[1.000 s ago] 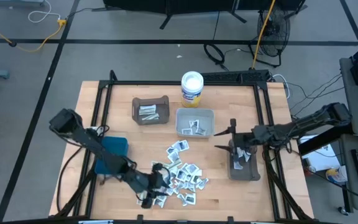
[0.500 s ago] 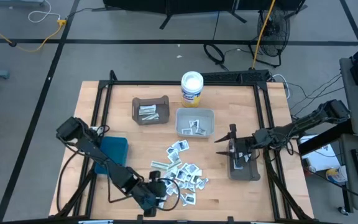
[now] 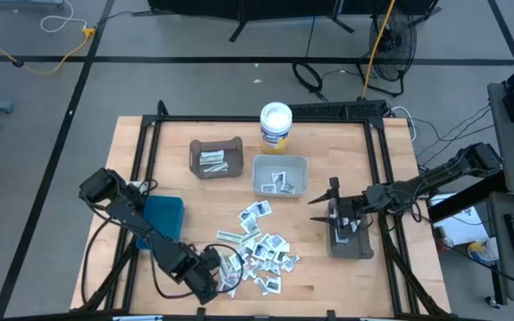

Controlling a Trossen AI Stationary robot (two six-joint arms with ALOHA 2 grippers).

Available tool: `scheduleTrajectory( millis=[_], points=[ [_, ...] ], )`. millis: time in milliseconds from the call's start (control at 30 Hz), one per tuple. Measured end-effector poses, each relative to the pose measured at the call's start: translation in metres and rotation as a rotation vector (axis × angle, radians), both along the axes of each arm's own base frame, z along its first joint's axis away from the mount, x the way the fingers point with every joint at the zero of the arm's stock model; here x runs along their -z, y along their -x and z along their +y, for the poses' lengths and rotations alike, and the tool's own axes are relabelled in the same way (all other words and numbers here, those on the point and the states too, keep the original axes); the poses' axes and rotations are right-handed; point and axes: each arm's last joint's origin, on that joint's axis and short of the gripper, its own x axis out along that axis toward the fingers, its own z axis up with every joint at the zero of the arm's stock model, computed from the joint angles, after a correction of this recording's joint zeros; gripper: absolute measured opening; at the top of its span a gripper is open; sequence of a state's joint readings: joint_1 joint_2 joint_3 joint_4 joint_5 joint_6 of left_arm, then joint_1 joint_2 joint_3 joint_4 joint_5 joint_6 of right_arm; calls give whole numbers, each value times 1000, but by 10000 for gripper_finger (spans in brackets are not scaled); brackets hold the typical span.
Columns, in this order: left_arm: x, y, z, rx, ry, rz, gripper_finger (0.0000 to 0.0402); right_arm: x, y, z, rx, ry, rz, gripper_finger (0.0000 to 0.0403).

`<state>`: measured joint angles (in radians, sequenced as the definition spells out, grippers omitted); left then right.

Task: Pick & Place First Aid Supplies
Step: Put the green bandage pack into the top black bin

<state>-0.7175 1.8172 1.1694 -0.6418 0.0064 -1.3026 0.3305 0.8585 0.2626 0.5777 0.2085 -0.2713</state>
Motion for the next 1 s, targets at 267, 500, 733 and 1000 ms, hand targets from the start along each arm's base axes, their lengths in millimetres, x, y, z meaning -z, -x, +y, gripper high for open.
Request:
scheduleTrajectory(
  millis=[267,500,733,1000],
  points=[
    [3,-3,7,-137,11,57,149,0,0,0,0,3,3,210],
    [4,-1,11,-195,16,115,202,1,0,0,-1,12,5,210],
    [4,-3,12,-304,23,117,273,1,0,0,-1,19,13,210],
    [18,-5,11,-429,15,174,293,3,0,0,-1,22,23,210]
  ],
)
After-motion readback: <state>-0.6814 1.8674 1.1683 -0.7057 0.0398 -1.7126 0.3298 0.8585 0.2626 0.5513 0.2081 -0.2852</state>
